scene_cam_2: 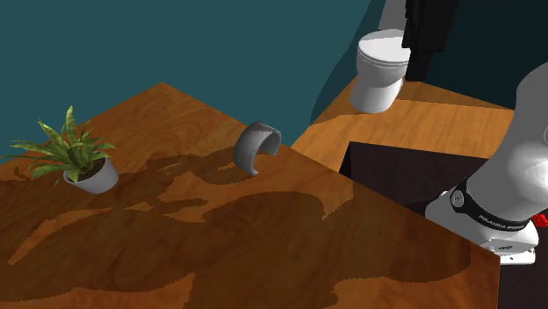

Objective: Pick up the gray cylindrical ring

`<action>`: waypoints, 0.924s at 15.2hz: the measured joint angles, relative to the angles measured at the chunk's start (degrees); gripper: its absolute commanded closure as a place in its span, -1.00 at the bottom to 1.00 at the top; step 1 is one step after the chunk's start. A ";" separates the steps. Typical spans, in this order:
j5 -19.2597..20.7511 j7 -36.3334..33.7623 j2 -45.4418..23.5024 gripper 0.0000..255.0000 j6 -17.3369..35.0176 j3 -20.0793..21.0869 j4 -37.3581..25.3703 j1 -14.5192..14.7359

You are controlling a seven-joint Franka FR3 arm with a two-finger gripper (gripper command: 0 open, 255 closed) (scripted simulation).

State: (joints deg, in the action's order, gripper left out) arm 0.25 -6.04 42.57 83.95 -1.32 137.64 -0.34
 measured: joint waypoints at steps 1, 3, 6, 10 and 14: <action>0.00 0.00 0.00 -1.00 0.00 0.00 0.00 0.00; 0.95 3.61 -0.79 -1.00 3.09 -1.15 1.14 0.92; 2.74 12.14 -3.36 -1.00 10.14 -3.80 2.61 3.06; 4.19 24.48 -8.13 -1.00 20.73 -7.58 4.01 6.34; 3.89 36.97 -14.05 -1.00 30.73 -11.13 3.79 10.23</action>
State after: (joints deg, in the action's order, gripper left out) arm 4.14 30.93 28.52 114.68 -12.46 141.43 9.89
